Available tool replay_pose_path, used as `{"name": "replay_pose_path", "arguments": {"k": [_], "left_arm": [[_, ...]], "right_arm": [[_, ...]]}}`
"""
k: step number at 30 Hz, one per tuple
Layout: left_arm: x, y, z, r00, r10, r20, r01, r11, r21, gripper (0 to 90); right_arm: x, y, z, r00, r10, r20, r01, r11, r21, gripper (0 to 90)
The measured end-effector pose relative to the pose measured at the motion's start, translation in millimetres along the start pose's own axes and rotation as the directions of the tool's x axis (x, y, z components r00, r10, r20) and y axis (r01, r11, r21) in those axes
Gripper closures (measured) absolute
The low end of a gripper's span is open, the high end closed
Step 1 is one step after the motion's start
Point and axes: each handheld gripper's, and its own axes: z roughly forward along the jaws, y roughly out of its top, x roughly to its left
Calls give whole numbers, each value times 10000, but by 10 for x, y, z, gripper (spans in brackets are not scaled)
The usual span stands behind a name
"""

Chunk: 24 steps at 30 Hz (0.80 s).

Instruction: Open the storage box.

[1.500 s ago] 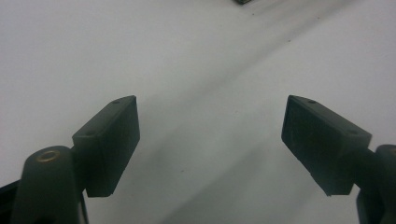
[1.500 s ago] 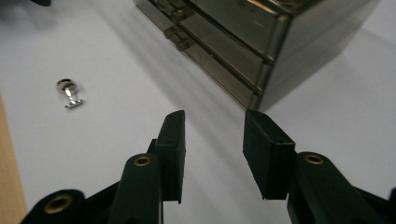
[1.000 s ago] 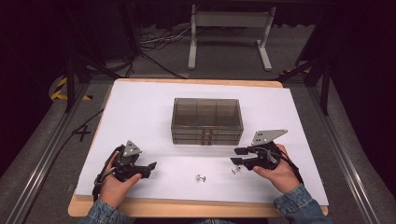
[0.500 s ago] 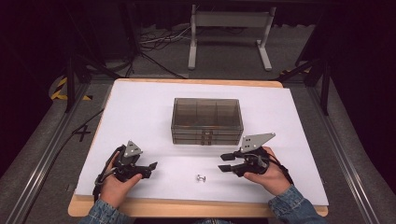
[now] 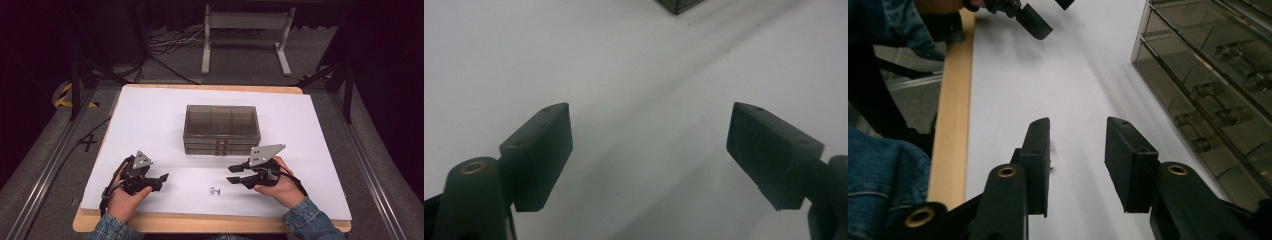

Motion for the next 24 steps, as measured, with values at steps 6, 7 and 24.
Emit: {"name": "replay_pose_path", "arguments": {"k": [6,7,24], "left_arm": [[-1,1,3,10000,92,-32,-92,10000,1,195],[0,1,2,9999,112,-42,-112,9999,2,194],[4,-1,-13,9999,82,-147,-84,9998,-185,195]], "right_arm": [[112,34,39,9811,-1701,927,1679,9853,314,647],[136,44,46,9742,-1973,1093,1938,9801,420,651],[309,77,94,8471,-4345,3060,4023,9005,1650,678]]}}
